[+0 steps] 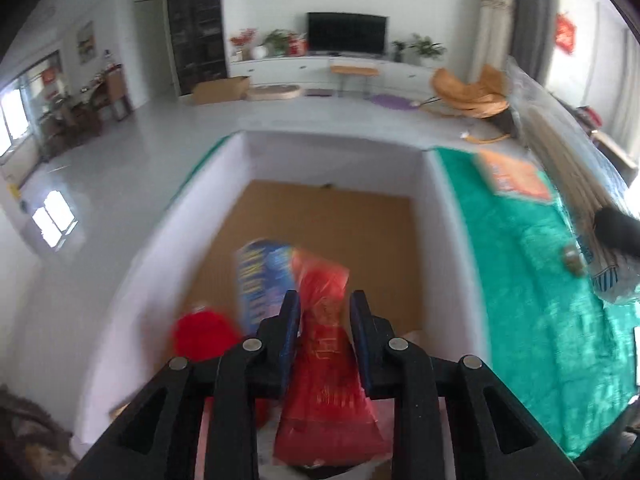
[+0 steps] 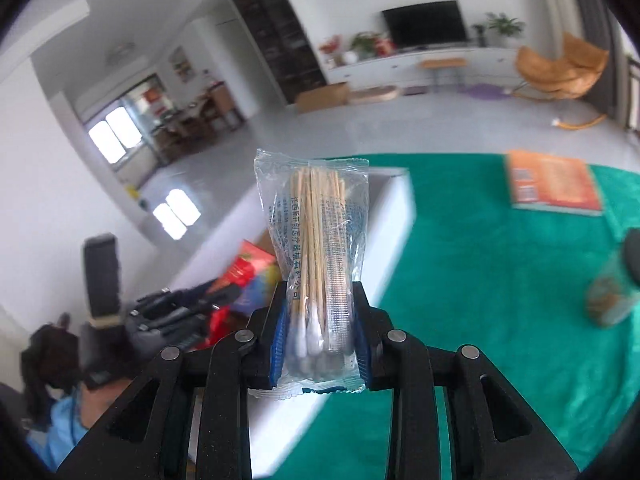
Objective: Organize soft objects
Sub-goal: 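Drop the red wrapper and cotton swab bag into the white box, opening both tools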
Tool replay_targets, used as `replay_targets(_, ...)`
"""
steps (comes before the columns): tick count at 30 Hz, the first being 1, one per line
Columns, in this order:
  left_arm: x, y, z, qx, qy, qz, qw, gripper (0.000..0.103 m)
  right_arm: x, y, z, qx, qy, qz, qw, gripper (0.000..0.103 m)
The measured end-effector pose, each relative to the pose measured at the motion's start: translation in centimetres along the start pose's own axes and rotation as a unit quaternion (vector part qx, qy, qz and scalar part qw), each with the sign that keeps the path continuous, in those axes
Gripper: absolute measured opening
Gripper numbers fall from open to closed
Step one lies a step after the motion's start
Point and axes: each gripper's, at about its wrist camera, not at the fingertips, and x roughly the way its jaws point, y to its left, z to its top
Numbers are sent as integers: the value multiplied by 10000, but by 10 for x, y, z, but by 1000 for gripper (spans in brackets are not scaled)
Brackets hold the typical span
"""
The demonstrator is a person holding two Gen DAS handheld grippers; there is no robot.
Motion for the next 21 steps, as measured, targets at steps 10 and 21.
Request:
replay_targets(10,-16,40,-41,-694,-216,-82,9973,99,37,57,-47,-184,283,162,9993,73)
replay_targets(21,-54,20,-48,-867,-368,754,9927,99,13,53,-69,-863,506,-976,9902,73)
